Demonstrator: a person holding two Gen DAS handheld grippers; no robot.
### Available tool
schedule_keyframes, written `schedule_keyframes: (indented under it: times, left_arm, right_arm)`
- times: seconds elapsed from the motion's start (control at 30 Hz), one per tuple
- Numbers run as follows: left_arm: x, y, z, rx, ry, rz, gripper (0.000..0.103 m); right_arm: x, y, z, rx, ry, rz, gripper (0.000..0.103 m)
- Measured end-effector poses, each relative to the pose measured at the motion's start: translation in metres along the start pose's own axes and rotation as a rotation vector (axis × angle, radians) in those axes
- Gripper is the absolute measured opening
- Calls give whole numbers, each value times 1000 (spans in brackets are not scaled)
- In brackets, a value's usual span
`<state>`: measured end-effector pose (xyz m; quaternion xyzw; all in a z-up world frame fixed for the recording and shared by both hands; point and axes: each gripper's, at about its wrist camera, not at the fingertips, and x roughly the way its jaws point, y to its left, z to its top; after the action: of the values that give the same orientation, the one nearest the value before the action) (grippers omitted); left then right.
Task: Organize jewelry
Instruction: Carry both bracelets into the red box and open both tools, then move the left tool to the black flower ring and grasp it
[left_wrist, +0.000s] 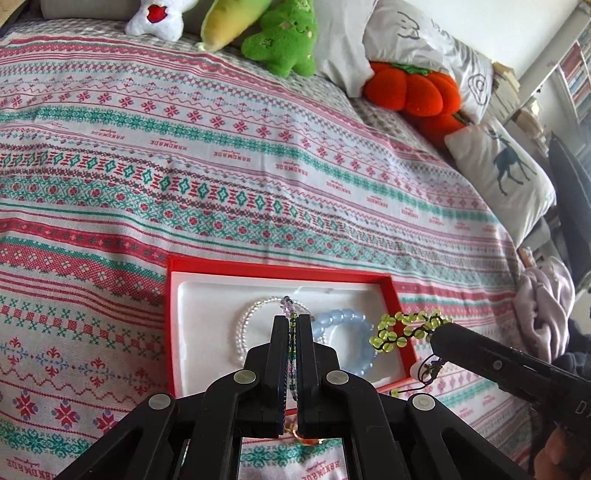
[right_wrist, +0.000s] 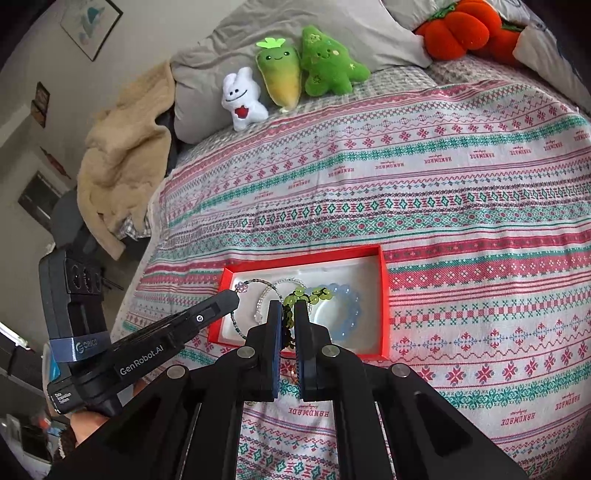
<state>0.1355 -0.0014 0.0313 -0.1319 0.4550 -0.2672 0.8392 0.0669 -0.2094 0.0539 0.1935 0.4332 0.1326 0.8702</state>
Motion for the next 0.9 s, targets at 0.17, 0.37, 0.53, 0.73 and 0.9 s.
schedule_keyframes:
  times: [0.17, 0.37, 0.53, 0.73, 0.9]
  left_arm:
    - [8, 7, -1, 22, 18, 70, 0]
    - [17, 8, -3, 54, 17, 114, 0]
    - [14, 3, -2, 80, -1, 120, 0]
    - [9, -1, -1, 89, 16, 154, 33]
    - [-3, -5, -4, 94, 18, 179, 56]
  right_arm:
    - [21, 5, 0, -18, 26, 0, 7]
    - [40, -6, -4, -20, 63, -69, 7]
    - [42, -14, -4, -25, 59, -120, 7]
    - [31, -17, -3, -20, 61, -169, 16]
    - [13, -14, -6, -9, 45, -152, 45]
